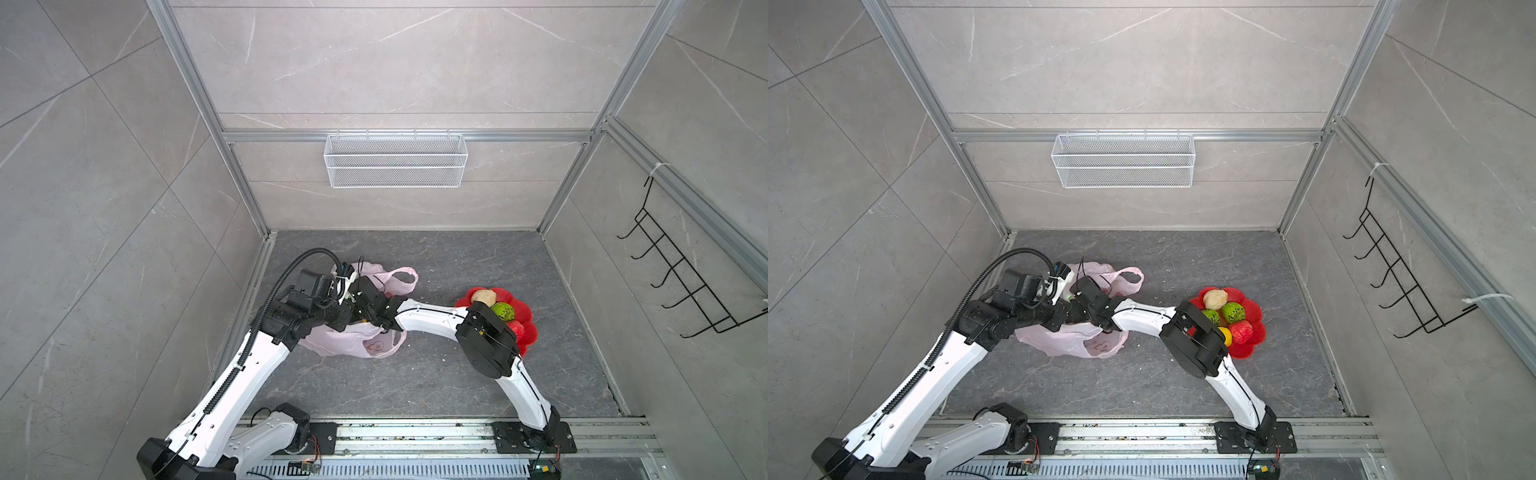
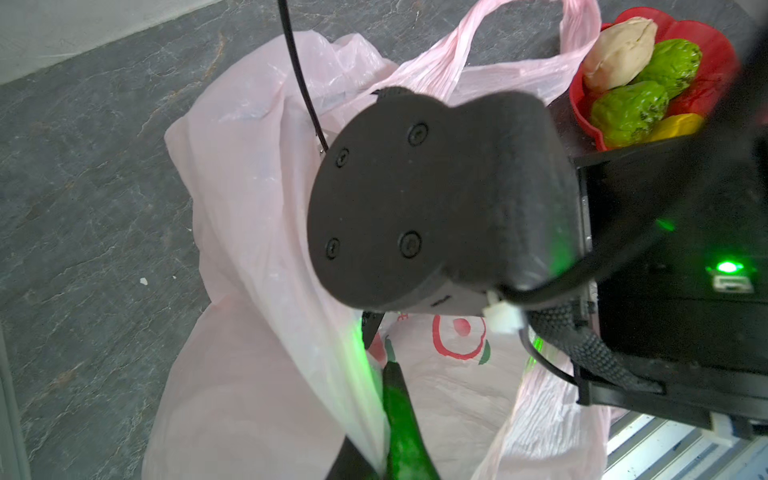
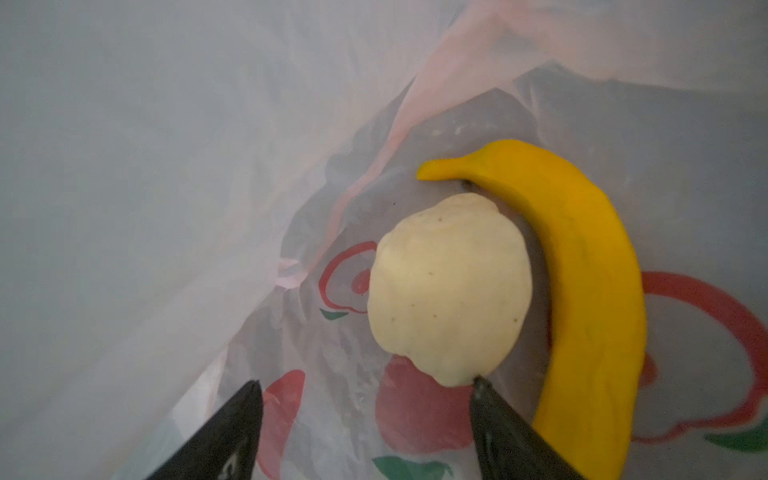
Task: Take the fake fruits out of the plastic bag
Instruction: 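Lower the right gripper into the bag toward the second custard apple, then push the right gripper down around the custard apple beside the banana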
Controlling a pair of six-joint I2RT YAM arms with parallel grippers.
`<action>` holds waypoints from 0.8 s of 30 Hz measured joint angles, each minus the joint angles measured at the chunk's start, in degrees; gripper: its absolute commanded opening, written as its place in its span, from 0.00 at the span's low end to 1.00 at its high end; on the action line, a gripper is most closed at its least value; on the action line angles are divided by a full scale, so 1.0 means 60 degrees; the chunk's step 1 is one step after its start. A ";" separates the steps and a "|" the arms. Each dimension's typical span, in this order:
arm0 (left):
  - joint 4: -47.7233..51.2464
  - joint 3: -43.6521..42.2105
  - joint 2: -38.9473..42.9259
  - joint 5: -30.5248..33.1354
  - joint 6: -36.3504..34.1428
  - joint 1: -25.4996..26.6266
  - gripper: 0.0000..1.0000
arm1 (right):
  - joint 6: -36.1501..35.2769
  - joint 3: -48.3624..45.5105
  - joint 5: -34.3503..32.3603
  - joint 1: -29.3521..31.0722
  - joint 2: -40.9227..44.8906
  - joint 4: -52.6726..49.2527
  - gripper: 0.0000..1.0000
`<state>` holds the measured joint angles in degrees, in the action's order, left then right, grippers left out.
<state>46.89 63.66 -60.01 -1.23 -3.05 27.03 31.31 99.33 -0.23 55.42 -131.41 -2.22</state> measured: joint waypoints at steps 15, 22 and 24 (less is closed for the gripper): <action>0.0379 -0.0637 0.0186 0.0790 -0.0863 -0.0011 0.00 | 0.0189 0.0736 -0.0331 0.0124 -0.0386 -0.0623 0.85; 0.0044 -0.0798 0.0342 0.0911 -0.0947 -0.0011 0.00 | 0.0543 0.1045 -0.0801 0.0153 -0.0470 -0.0940 0.86; -0.0095 -0.0856 0.0368 0.0903 -0.0947 -0.0015 0.00 | 0.0645 0.1282 -0.0962 0.0153 -0.0616 -0.0965 0.87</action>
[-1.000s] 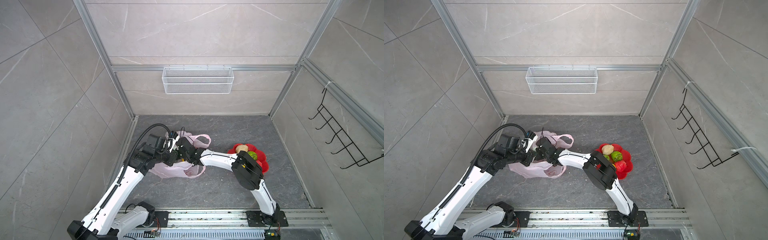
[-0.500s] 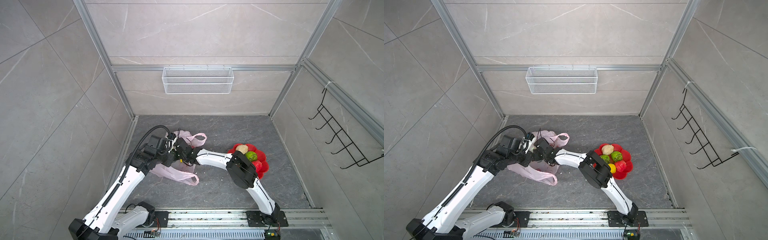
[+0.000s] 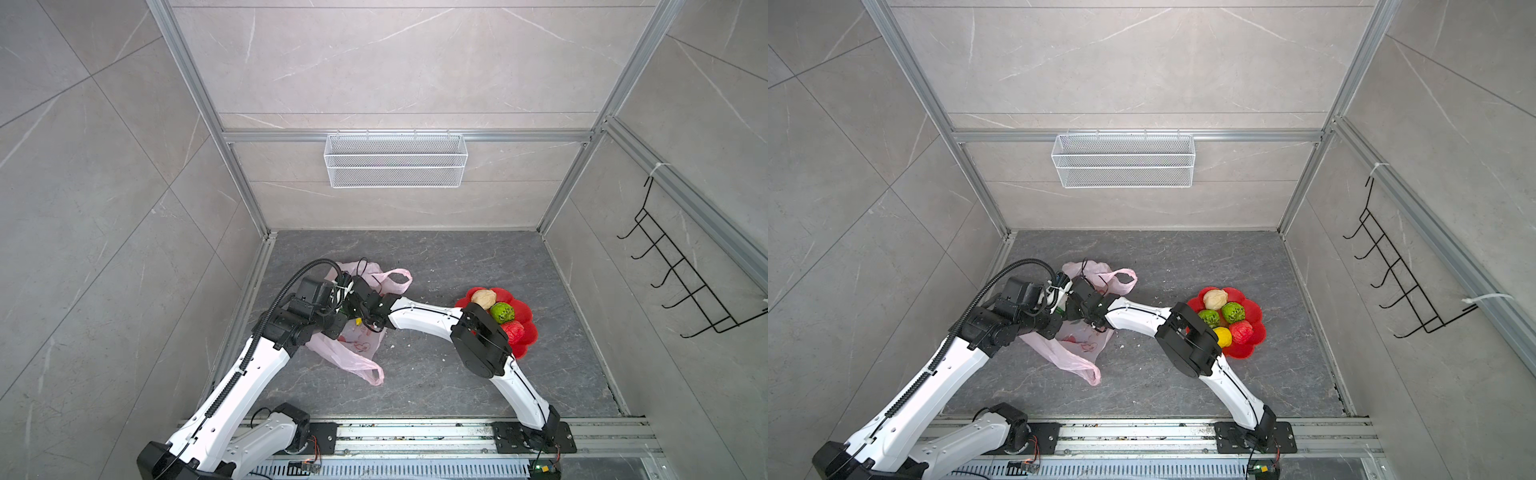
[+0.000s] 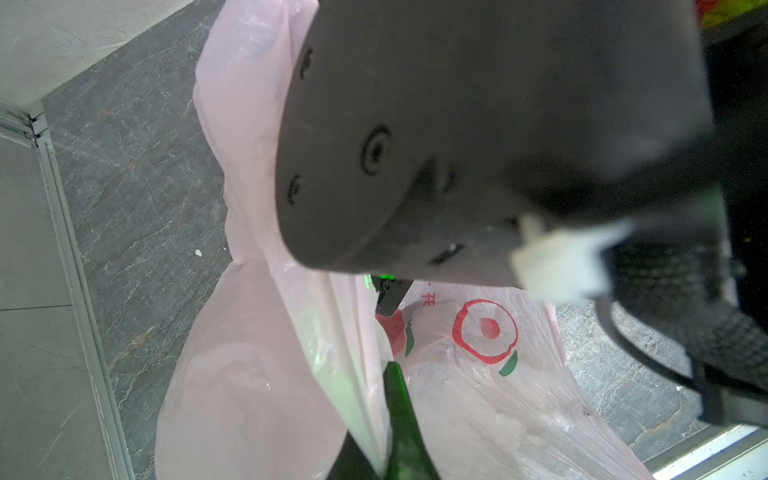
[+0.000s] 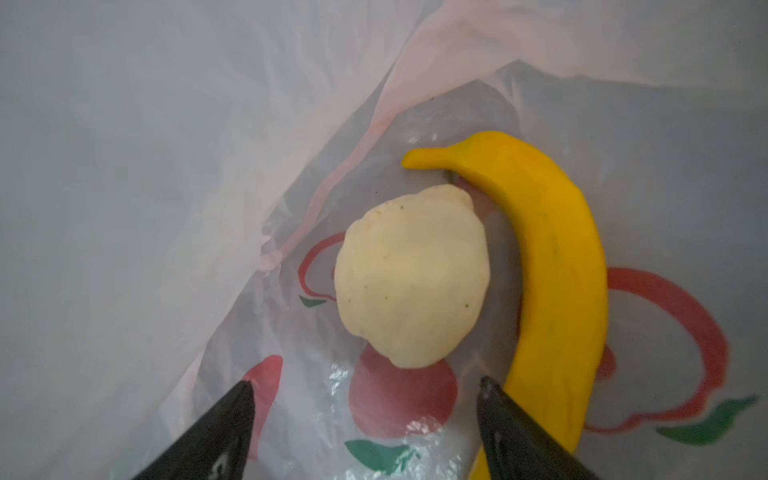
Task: Take the fake fruits out of the plastic bag
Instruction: 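Push the right gripper down around the custard apple beside the banana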
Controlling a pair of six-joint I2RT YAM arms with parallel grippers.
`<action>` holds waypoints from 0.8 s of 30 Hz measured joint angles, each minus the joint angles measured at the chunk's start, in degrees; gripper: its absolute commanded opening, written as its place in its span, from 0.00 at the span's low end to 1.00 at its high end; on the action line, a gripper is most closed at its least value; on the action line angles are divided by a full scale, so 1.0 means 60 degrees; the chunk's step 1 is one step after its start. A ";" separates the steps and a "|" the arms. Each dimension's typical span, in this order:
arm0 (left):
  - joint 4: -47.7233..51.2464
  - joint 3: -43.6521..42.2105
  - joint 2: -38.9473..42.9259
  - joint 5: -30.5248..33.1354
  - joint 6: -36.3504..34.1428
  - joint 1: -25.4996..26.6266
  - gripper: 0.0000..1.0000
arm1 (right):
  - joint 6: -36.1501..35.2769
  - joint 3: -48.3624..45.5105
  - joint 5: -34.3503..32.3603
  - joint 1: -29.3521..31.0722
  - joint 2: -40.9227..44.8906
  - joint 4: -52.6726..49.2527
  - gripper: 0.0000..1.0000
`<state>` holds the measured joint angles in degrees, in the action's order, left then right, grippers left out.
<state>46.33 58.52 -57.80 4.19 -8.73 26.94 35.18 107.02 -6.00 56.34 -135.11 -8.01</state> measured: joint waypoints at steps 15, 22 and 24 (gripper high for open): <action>-0.0280 -0.0007 -0.0007 -0.0484 -0.0087 0.0004 0.00 | 0.0073 0.2448 -0.0903 0.0055 -0.1432 -0.1195 0.89; -0.0299 -0.0011 -0.0007 -0.0565 -0.0087 0.0004 0.00 | 0.0076 0.3774 -0.1038 0.0055 -0.2215 -0.1694 0.85; -0.0291 -0.0011 -0.0025 -0.0572 -0.0091 0.0004 0.00 | 0.0076 0.4120 -0.1042 0.0055 -0.2463 -0.1858 0.83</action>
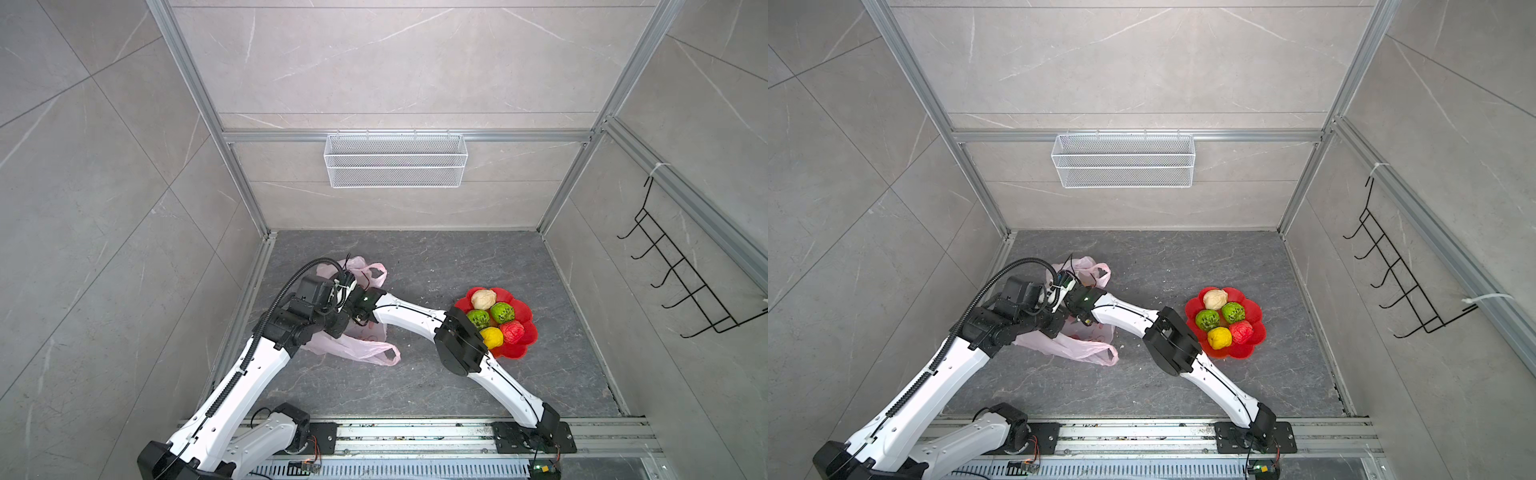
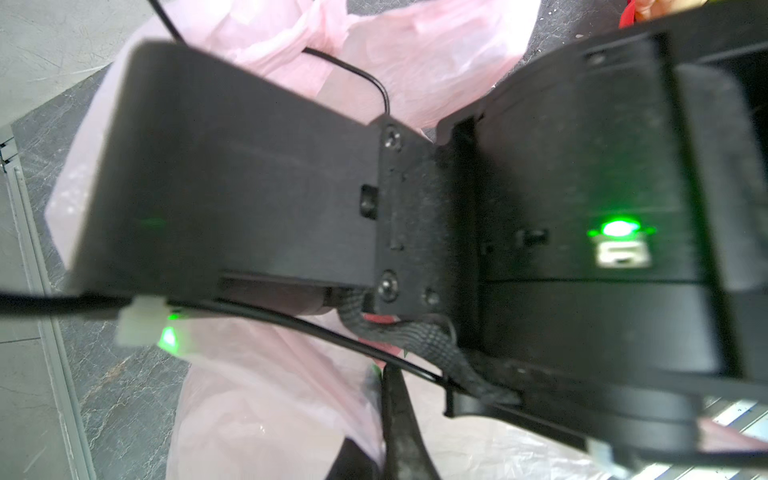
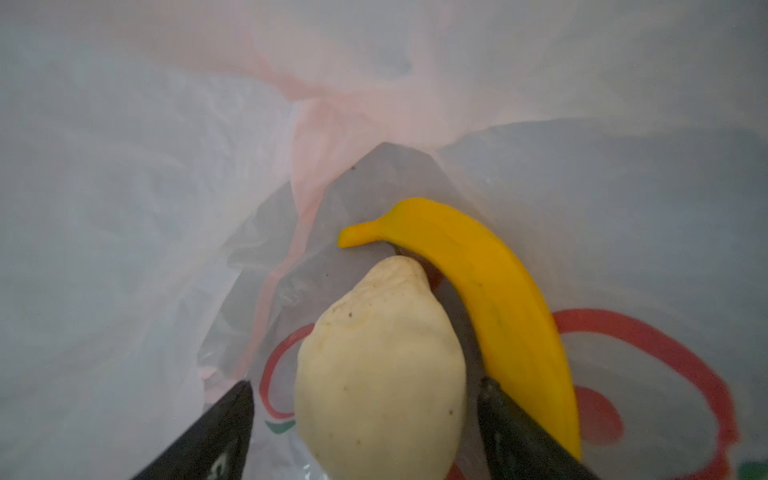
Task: Take the fake fruits out of the plastic bag
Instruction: 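Push the right gripper down around the custard apple beside the banana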
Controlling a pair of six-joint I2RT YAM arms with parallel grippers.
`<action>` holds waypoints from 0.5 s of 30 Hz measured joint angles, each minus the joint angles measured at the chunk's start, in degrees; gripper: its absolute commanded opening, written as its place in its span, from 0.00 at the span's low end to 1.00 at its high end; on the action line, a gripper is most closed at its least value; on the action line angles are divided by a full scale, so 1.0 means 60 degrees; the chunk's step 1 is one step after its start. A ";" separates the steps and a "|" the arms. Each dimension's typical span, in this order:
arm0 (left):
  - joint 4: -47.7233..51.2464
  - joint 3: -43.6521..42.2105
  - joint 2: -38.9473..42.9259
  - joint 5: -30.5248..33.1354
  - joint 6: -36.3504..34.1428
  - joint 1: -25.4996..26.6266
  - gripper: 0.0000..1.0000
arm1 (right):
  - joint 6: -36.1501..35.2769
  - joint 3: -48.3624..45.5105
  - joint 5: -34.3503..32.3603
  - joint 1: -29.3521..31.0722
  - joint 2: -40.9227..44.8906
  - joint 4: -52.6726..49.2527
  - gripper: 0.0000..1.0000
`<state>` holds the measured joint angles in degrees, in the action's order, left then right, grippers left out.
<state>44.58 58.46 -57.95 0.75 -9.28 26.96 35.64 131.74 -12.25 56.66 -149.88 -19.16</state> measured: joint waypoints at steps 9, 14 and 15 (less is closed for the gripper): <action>-0.0011 -0.0066 -0.0007 -0.0138 -0.0007 -0.0011 0.00 | 0.0109 0.0171 0.0000 -0.0007 -0.0219 -0.0335 0.71; -0.0011 -0.0240 0.0029 -0.0131 -0.0106 -0.0011 0.00 | 0.0102 -0.1071 -0.0004 -0.0015 0.0204 0.0135 0.67; -0.0007 -0.0302 0.0076 -0.0127 -0.0168 -0.0011 0.00 | 0.0095 -0.1417 -0.0022 -0.0018 0.0379 0.0324 0.66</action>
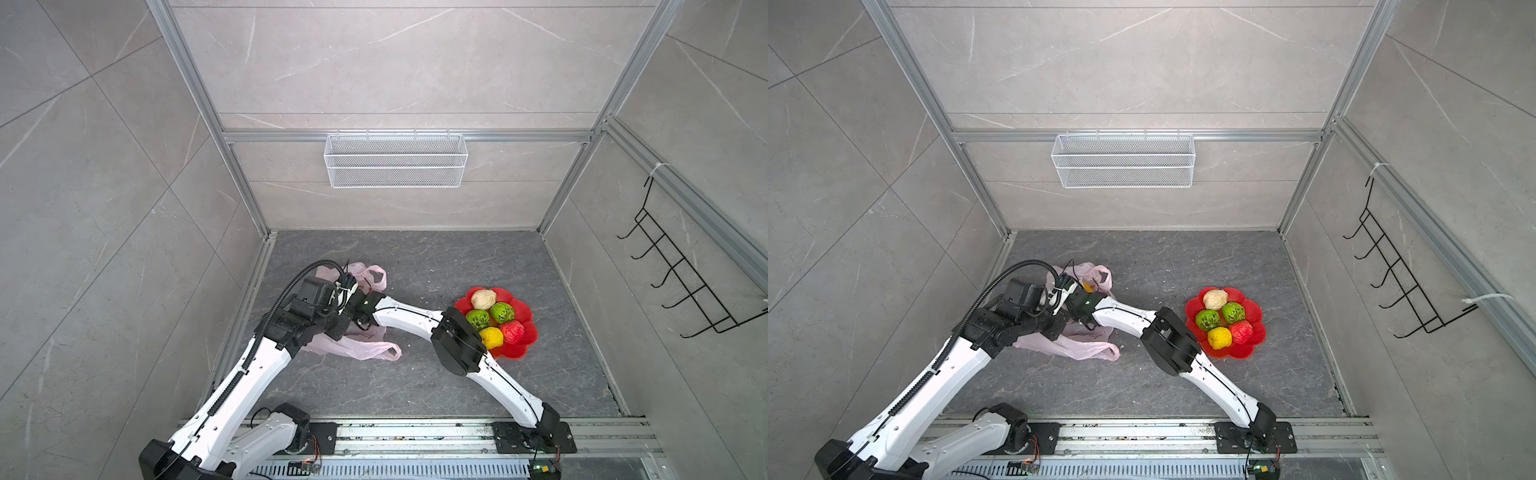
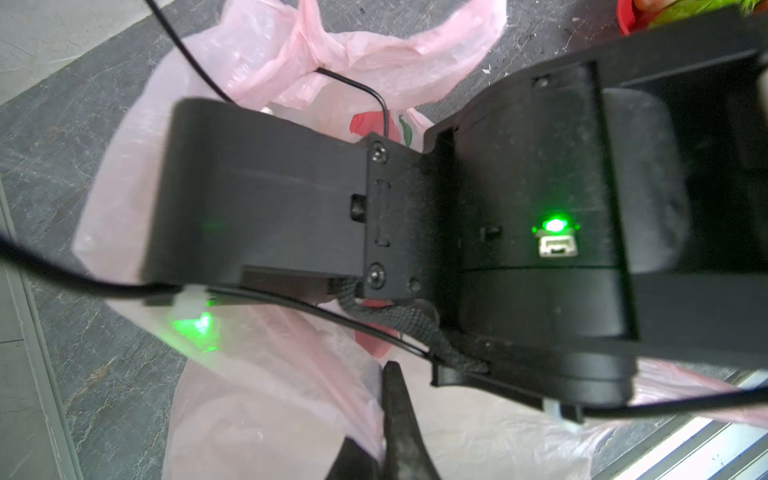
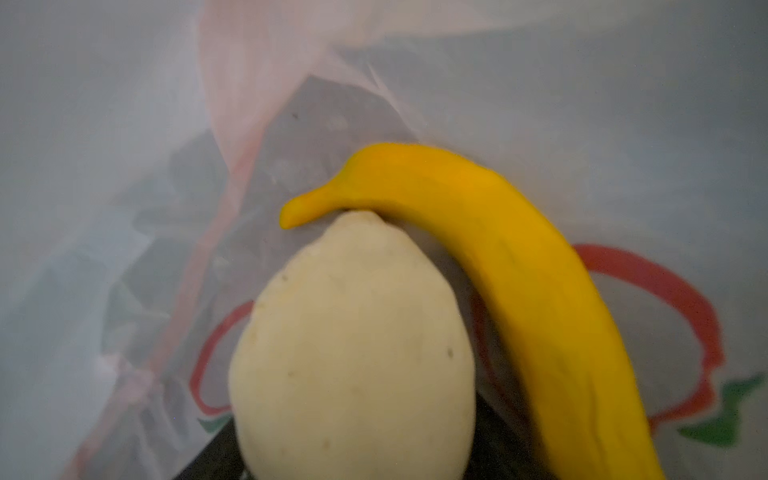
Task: Take the fake fruits out of the plastic bag
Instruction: 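Push the right gripper down around the custard apple beside the banana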
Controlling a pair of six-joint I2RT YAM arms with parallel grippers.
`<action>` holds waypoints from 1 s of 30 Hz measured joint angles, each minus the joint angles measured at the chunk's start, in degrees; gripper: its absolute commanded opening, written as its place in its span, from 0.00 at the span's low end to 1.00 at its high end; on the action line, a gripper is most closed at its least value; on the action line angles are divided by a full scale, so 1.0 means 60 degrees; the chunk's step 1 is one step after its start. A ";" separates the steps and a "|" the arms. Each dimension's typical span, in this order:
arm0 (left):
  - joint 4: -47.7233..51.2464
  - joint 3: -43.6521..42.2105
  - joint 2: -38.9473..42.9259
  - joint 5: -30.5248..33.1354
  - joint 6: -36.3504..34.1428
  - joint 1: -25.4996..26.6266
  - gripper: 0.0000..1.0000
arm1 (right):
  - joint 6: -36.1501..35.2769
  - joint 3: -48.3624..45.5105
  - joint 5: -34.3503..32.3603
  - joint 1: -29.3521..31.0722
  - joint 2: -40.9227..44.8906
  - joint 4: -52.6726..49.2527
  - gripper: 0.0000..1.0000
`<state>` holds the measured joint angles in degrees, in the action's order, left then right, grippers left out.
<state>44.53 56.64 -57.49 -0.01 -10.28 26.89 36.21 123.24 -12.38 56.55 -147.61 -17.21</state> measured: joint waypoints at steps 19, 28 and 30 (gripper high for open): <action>-0.0506 -0.0481 0.0922 -0.0255 -0.1086 -0.0138 0.00 | -0.0029 -0.4419 0.0463 -0.0109 0.3428 0.1796 0.66; -0.0503 -0.0481 0.1064 -0.1162 -0.1297 -0.0364 0.00 | -0.0353 -0.3249 0.0783 -0.0109 0.2867 0.1785 0.79; -0.0499 -0.0481 0.1031 -0.1348 -0.1297 -0.0364 0.00 | -0.0401 -0.2714 0.0845 -0.0109 0.2550 0.1756 0.80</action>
<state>41.54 53.76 -51.31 -8.10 -18.06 24.71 33.80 106.96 -7.31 55.90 -132.31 -6.68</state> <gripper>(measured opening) 0.048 0.789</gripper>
